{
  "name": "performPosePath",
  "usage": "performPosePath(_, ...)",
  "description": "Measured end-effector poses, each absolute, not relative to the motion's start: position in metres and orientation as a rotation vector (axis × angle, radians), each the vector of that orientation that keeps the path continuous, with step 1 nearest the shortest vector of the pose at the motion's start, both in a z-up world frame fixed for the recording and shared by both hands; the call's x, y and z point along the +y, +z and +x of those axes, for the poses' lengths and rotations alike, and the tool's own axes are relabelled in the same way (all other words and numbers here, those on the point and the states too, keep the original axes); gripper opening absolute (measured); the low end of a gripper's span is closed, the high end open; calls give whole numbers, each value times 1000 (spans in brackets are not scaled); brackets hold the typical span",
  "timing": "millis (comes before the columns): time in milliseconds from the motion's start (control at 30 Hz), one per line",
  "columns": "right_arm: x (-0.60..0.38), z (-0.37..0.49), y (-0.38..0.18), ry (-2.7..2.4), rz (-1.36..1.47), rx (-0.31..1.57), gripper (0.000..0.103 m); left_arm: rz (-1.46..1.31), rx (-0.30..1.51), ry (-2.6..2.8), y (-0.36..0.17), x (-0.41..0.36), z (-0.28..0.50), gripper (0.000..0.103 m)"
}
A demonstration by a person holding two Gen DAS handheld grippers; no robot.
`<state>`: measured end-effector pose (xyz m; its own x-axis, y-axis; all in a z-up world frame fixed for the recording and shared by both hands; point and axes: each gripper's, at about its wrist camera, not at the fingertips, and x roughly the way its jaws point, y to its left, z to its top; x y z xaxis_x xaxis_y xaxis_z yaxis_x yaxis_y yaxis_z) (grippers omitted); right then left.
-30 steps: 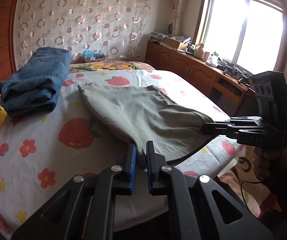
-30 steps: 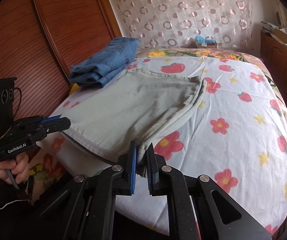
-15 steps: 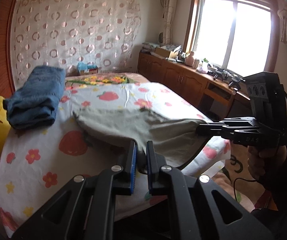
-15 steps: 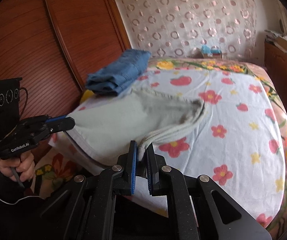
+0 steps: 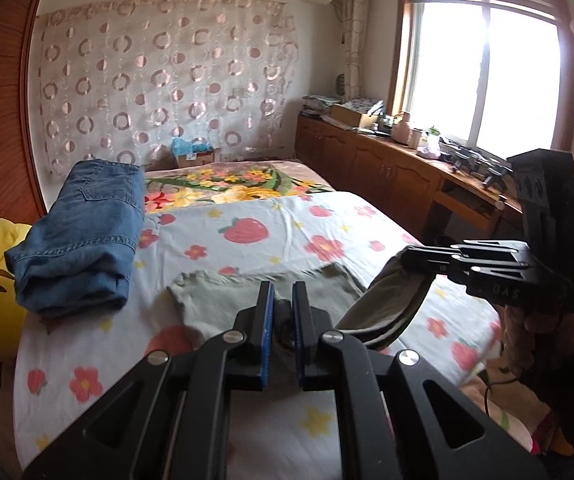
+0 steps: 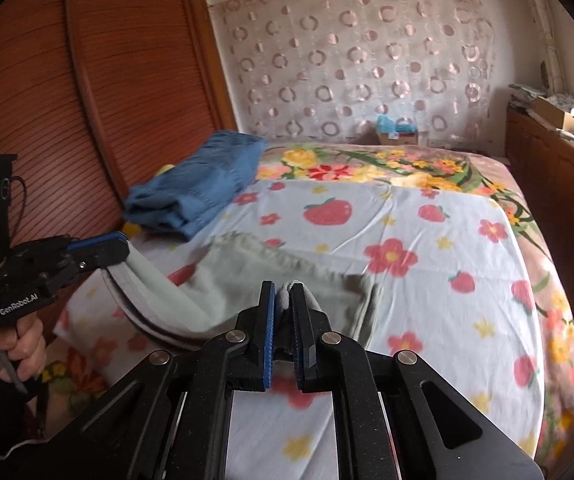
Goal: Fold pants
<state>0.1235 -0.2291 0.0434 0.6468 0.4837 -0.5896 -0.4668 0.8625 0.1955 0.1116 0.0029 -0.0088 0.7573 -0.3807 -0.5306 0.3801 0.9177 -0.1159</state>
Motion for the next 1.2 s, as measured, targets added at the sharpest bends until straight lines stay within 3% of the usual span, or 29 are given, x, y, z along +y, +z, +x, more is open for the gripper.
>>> performPosePath(333, -218, 180, 18, 438, 3, 732, 5, -6, 646, -345, -30, 3, 171, 7)
performPosePath(467, -213, 192, 2, 382, -35, 766, 8, 16, 664, -339, -41, 2, 175, 20)
performPosePath(567, -218, 193, -3, 369, -29, 776, 22, 15, 674, -343, -47, 5, 170, 30)
performPosePath(633, -225, 189, -3, 355, -27, 763, 40, 18, 689, -342, -51, 8, 169, 35)
performPosePath(667, -229, 188, -3, 343, -27, 759, 41, 21, 691, -338, -53, 9, 168, 36)
performPosePath(900, -252, 170, 1, 325, -13, 739, 41, -23, 712, -332, -62, 24, 156, 48)
performPosePath(1200, -257, 145, -8, 386, 3, 774, 41, -28, 675, -285, -59, 42, 139, 49)
